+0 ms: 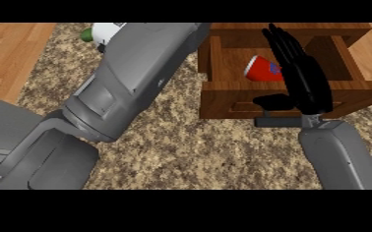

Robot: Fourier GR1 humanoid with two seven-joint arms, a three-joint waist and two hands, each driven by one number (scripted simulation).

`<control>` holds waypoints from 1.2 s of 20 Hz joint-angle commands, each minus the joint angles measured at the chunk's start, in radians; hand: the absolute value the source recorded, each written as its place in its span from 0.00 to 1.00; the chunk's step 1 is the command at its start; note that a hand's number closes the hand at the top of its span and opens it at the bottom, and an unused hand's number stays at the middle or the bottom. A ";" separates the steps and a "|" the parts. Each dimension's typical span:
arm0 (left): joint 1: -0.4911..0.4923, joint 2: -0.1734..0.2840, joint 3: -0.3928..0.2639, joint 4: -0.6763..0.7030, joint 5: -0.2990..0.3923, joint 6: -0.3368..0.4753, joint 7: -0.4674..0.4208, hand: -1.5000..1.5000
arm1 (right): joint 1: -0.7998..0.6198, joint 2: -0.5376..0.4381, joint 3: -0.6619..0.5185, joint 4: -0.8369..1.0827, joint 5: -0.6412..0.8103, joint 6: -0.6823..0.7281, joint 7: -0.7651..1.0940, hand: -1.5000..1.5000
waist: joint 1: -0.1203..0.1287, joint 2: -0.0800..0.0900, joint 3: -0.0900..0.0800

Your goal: Pick up the can, place it into the drawer and close the drawer

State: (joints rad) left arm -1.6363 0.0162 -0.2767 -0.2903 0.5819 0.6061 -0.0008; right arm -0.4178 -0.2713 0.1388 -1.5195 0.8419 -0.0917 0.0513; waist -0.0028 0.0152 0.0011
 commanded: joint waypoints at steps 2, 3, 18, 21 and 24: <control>0.007 0.031 0.017 -0.026 -0.005 -0.009 0.021 0.00 | -0.075 0.030 -0.002 0.284 0.088 -0.148 -0.110 0.00 | 0.024 -0.003 0.000; 0.045 0.022 0.002 -0.018 -0.026 0.001 -0.001 0.00 | -0.127 0.045 -0.005 0.315 0.100 -0.140 -0.083 0.00 | 0.022 -0.005 0.000; 0.112 0.175 -0.008 -0.174 -0.061 -0.064 0.148 0.00 | -0.477 0.117 -0.141 0.892 0.227 -0.538 -0.110 0.00 | 0.071 -0.002 0.000; 0.152 0.187 -0.014 -0.217 -0.070 -0.065 0.155 0.00 | -0.567 0.066 -0.178 0.982 0.207 -0.513 -0.148 0.00 | 0.076 -0.002 0.000; 0.227 0.228 -0.010 -0.280 -0.064 -0.109 0.136 0.00 | -0.632 0.055 -0.195 1.036 0.214 -0.528 -0.142 0.00 | 0.092 -0.001 -0.001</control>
State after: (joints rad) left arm -1.4728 0.1946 -0.2911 -0.5169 0.5174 0.5403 0.1418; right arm -0.9649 -0.1877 -0.0231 -0.5678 1.0623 -0.6012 -0.0652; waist 0.0786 0.0124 0.0014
